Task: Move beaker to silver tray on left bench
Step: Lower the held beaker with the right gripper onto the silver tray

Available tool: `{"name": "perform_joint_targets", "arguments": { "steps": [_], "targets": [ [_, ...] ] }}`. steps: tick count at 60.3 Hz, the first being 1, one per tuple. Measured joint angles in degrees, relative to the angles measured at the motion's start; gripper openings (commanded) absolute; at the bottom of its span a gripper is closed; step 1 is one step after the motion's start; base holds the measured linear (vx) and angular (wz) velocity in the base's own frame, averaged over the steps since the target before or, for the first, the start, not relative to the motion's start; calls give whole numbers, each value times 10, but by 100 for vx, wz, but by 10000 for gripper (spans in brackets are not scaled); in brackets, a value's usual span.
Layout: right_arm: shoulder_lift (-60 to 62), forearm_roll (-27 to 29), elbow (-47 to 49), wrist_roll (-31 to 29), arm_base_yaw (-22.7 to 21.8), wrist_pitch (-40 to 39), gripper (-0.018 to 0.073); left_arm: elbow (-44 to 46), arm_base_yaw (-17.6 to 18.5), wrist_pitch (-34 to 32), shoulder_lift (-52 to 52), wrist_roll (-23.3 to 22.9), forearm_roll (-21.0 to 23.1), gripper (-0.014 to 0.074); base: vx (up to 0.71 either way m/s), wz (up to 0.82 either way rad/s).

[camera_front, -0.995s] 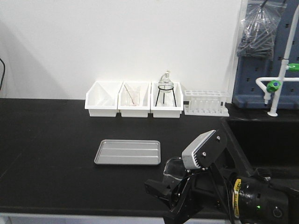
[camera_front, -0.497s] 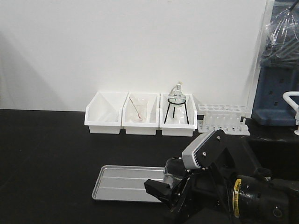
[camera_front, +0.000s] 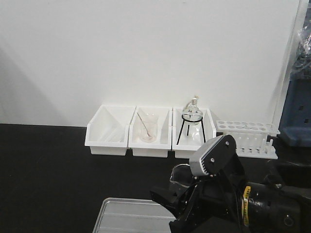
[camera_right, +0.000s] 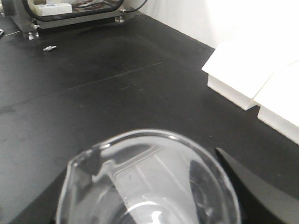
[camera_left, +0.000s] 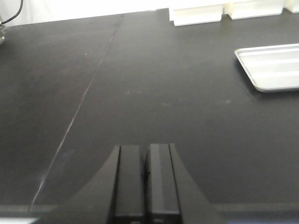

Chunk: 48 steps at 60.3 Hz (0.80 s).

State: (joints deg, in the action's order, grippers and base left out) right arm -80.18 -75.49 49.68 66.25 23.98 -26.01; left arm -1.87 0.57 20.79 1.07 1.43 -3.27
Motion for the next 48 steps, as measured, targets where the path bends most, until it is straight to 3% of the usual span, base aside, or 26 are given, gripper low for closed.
{"name": "perform_joint_targets", "arguments": {
  "steps": [48],
  "targets": [
    [0,0,0,0,0,0,-11,0,0,0,0,0,0,1,7,-1]
  ]
}}
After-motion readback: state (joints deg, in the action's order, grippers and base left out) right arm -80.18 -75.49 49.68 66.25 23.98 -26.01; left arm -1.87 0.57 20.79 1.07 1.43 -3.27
